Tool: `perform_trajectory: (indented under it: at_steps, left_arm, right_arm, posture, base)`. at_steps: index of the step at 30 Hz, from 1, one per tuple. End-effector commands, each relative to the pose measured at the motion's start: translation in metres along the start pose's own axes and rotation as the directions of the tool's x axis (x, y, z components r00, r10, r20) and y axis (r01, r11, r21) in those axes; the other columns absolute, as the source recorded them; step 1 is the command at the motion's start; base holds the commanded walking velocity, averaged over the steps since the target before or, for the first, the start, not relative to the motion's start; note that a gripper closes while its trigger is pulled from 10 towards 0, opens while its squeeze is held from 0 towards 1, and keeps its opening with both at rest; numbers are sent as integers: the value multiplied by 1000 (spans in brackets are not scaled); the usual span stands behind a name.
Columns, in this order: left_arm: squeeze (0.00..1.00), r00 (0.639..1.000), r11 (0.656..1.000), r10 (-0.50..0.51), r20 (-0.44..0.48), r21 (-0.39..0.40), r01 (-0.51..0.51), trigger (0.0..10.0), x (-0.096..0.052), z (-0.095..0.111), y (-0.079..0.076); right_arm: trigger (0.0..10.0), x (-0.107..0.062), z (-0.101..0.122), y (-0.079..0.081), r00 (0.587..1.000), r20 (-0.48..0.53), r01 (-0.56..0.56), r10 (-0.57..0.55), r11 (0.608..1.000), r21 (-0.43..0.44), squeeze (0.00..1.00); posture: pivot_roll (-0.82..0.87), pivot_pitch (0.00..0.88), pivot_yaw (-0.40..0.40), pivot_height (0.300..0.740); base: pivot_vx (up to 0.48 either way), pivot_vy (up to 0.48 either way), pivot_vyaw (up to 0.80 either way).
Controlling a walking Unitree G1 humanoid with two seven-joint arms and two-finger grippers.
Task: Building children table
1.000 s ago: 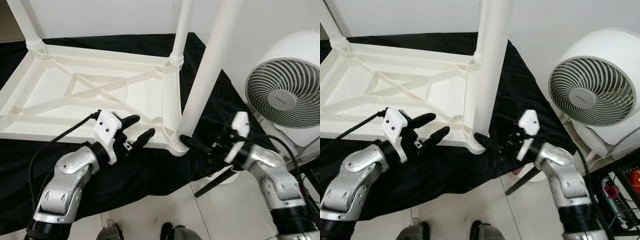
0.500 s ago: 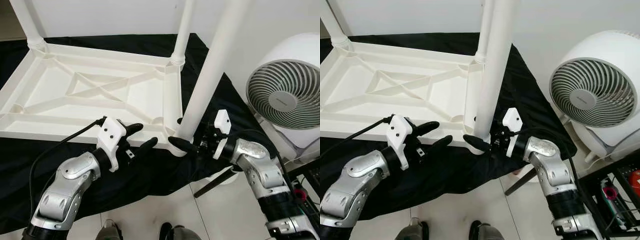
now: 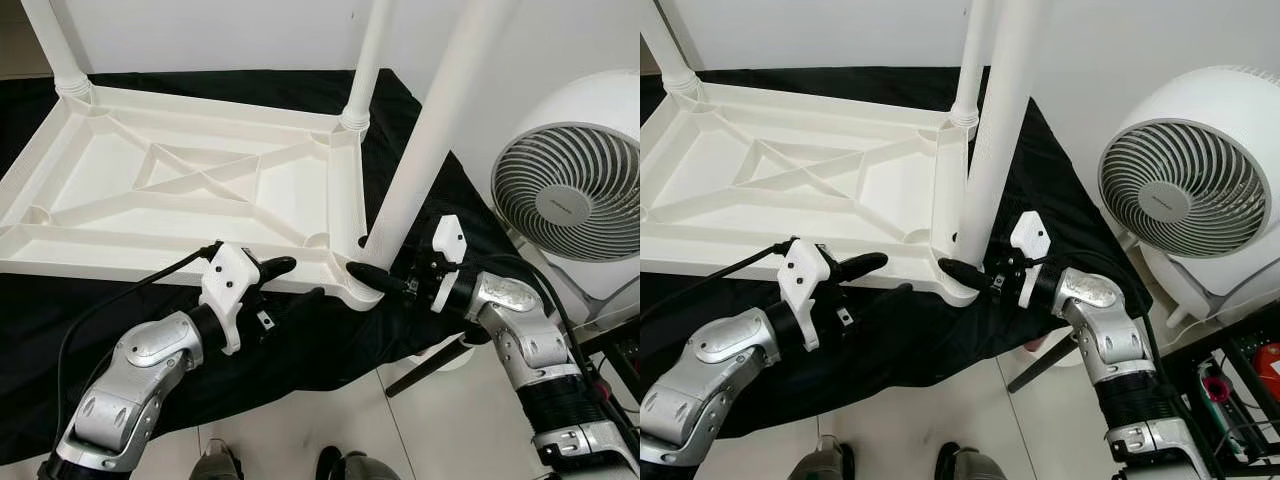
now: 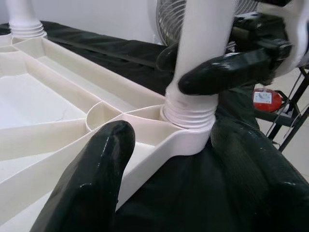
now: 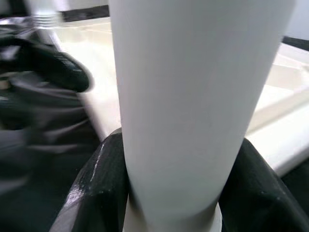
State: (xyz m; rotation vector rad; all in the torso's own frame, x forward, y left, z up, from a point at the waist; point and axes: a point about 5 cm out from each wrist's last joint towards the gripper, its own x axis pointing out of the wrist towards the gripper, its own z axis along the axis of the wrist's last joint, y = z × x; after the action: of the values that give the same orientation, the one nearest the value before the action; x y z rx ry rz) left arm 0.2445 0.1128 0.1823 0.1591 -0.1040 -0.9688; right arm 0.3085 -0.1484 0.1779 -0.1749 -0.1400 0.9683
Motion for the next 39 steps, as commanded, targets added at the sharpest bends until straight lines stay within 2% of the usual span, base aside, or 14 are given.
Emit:
perform_trajectory:
  at_steps: [1, 11, 16, 20, 21, 22, 26, 27, 29, 30, 35, 37, 38, 39]
  left_arm:
    - [0, 997, 997, -77, 11, -8, 77, 10000, 3, 0, -7]
    - [0, 999, 999, -5, 36, -35, 6, 10000, 7, 0, -1]
    - [0, 999, 1000, 6, 48, -29, -5, 10000, 12, 2, 3]
    - [0, 998, 999, 17, 60, -32, -15, 10000, 13, 3, 6]
    - [0, 998, 999, 19, 63, -33, -17, 10000, 14, 3, 6]
    - [0, 998, 999, 19, 65, -34, -17, 10000, 15, 3, 6]
    - [0, 998, 999, 17, 68, -33, -15, 10000, 17, 3, 6]
    - [0, 998, 999, 17, 69, -33, -14, 10000, 18, 3, 6]
    - [0, 997, 999, 17, 69, -32, -14, 10000, 18, 4, 6]
    - [0, 997, 999, 17, 71, -31, -15, 10000, 19, 4, 7]
    - [0, 997, 1000, 17, 77, -28, -14, 10000, 20, 5, 7]
    - [0, 996, 1000, 19, 83, -26, -17, 10000, 22, 5, 8]
    - [0, 996, 1000, 20, 86, -25, -18, 10000, 23, 6, 8]
    - [0, 996, 1000, 20, 86, -25, -18, 10000, 23, 6, 8]
  right_arm:
    - [0, -9, -19, -9, 980, -85, 186, -183, 982, 28, 0]
    - [0, 3, -32, 15, 865, -77, 501, -495, 857, 118, 0]
    - [0, 25, -35, 36, 728, -130, 684, -673, 701, 203, 0]
    - [0, 32, -37, 42, 660, -164, 750, -733, 630, 201, 0]
    - [2824, 33, -37, 44, 658, -166, 752, -734, 634, 178, 0]
    - [10000, 35, -37, 44, 665, -167, 746, -728, 642, 177, 0]
    - [10000, 30, -33, 40, 668, -139, 744, -731, 648, 165, 0]
    - [10000, 28, -33, 37, 676, -130, 736, -726, 656, 164, 275]
    - [10000, 26, -33, 35, 681, -125, 731, -722, 661, 165, 275]
    - [10000, 24, -32, 33, 696, -114, 716, -709, 673, 185, 1000]
    - [10000, 17, -28, 23, 735, -77, 674, -673, 714, 190, 1000]
    - [10000, 12, -22, 14, 814, -34, 575, -579, 798, 180, 1000]
    - [10000, 11, -20, 11, 845, -27, 530, -533, 831, 171, 757]
    - [10000, 11, -20, 11, 845, -27, 530, -533, 831, 171, 757]
  posture:
    - [106, 164, -106, 740]
    - [88, 161, -91, 740]
    - [84, 154, -89, 740]
    - [82, 153, -88, 740]
    - [80, 149, -84, 740]
    - [79, 148, -84, 740]
    - [81, 142, -82, 740]
    - [83, 136, -81, 740]
    - [85, 133, -82, 740]
    - [86, 130, -82, 740]
    - [88, 121, -83, 740]
    - [91, 110, -84, 740]
    - [92, 110, -85, 740]
    - [92, 110, -85, 740]
  base:
    - [0, 0, 0]
    - [0, 0, 0]
    - [0, 0, 0]
    - [0, 0, 0]
    - [0, 0, 0]
    - [0, 0, 0]
    - [0, 0, 0]
    - [0, 0, 0]
    - [0, 0, 0]
    - [0, 0, 0]
    - [0, 0, 0]
    - [0, 0, 0]
    - [0, 0, 0]
    - [0, 0, 0]
